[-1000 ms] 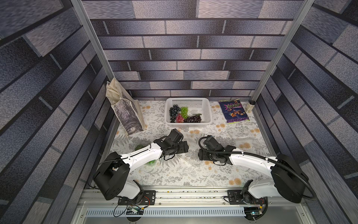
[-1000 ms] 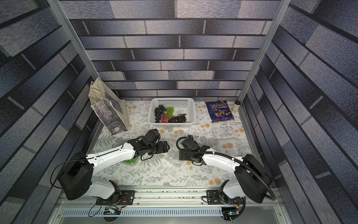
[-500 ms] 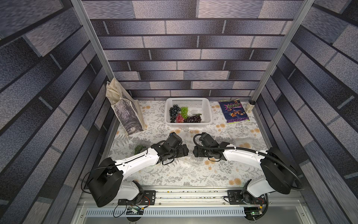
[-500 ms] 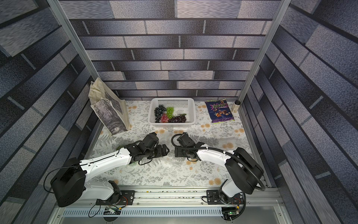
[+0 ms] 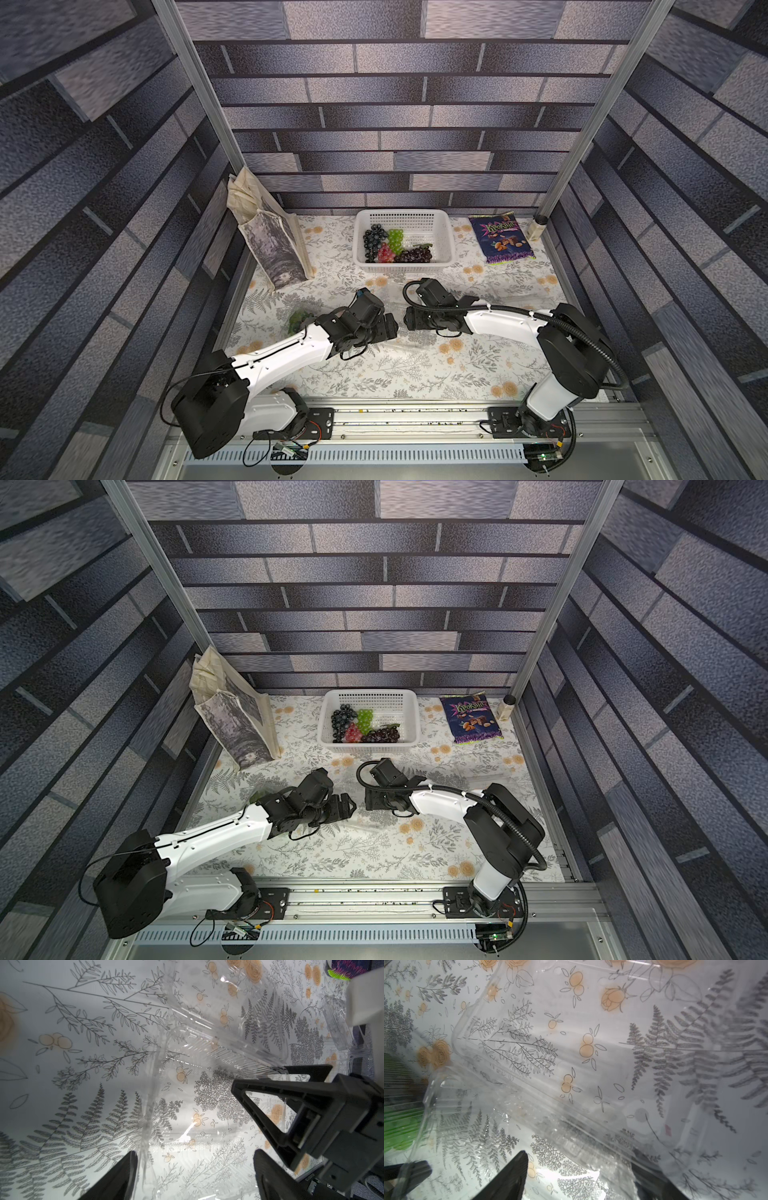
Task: Pack grapes into containers
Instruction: Move the packing box to the center of the board.
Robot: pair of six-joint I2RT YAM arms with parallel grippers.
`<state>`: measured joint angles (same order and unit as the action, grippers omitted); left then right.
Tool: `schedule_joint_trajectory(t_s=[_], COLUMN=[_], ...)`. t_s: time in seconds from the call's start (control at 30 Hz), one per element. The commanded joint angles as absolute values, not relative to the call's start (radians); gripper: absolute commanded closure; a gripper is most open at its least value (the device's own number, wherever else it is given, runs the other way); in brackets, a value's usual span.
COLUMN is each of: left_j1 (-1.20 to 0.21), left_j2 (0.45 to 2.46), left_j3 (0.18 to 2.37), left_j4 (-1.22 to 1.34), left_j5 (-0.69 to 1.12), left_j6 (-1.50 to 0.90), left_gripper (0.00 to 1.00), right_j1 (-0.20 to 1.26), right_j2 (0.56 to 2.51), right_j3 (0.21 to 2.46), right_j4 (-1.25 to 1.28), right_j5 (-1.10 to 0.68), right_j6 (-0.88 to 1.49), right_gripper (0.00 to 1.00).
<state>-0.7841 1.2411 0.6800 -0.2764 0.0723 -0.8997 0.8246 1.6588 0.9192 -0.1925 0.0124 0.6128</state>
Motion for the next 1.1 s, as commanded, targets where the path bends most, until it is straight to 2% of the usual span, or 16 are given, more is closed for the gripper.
schedule_joint_trajectory(t_s=[0.0, 0.57, 1.07], left_j1=[-0.791, -0.781, -0.687], left_j2=[1.200, 1.160, 1.087], left_j3=[0.665, 0.603, 0.672], left_j4=[-0.303, -0.304, -0.400], left_j5=[0.052, 0.059, 0.063], left_j6=[-0.914, -0.930, -0.878], left_gripper=[0.11, 0.09, 0.09], right_j1=[0.833, 0.825, 0.792], right_j2=[1.680, 1.660, 1.413], right_j3=[0.957, 0.972, 0.907], right_j4=[-0.192, -0.257, -0.359], right_j5=[-0.002, 0.054, 0.118], right_j6=[0.586, 0.546, 0.529], right_gripper=[0.19, 0.13, 0.10])
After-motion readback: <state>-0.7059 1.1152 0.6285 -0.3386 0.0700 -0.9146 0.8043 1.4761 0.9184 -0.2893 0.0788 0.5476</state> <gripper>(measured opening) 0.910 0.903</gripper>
